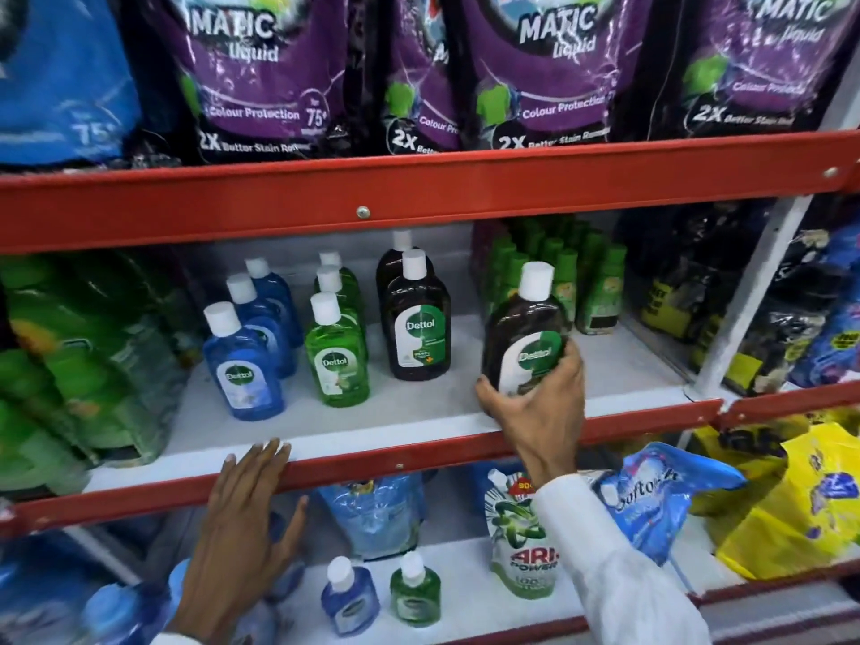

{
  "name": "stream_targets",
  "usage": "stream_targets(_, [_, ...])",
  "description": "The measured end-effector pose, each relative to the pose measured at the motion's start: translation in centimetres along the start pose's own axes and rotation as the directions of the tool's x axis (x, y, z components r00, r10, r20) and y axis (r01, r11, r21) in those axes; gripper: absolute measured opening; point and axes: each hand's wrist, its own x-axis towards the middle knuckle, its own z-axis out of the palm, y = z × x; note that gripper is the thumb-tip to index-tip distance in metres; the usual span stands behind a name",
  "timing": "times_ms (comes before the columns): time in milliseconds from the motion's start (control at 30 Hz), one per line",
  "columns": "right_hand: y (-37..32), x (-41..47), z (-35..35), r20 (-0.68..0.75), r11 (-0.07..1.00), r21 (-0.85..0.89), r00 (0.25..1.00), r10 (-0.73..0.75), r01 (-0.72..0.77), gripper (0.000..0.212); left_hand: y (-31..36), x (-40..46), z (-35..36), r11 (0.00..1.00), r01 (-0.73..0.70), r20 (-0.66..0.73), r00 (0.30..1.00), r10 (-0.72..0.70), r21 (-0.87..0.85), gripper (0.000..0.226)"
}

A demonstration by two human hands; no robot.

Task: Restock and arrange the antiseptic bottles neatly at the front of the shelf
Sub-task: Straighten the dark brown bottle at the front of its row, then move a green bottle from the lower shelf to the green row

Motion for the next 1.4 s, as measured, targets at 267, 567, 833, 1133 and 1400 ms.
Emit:
stream_targets(267, [-5.2, -4.9, 4.9, 0.148, 0.999, 0.013, 0.988, -0.039, 0.037, 0.102, -0.8, -0.5, -0.5, 0.998, 0.025, 0.049, 0.999, -0.022, -0.059, 0.066])
stream_targets(567, [-4.5, -6.3, 5.4, 0.144, 0.999, -0.029, 0.989, -0.031, 0.035, 0.11, -0.4, -0.6, -0.8, 0.998, 0.009, 0.024, 1.0, -0.007, -0.063, 0.061])
stream_targets(833, [0.0, -10.5, 1.8, 0.098, 0.941, 0.133, 0.94, -0.326, 0.312, 0.059, -1.7, -1.0, -0.9, 1.0, -0.001, -0.001, 1.0, 0.001, -0.011, 0.061])
stream_targets(1133, [9.1, -15.5, 5.6, 0.92, 0.933, -0.173, 0.389, 0.04, 0.315, 0.077, -2.2, -1.0, -1.0, 1.0, 0.004, -0.028, 1.0, -0.005, -0.029, 0.058])
stream_targets(1400, [6.6, -15.1, 5.4, 0.897, 0.931, -0.164, 0.442, 0.003, 0.327, 0.056, -3.2, -1.3, -2.3, 0.999, 0.024, -0.041, 0.999, -0.025, -0.04, 0.057])
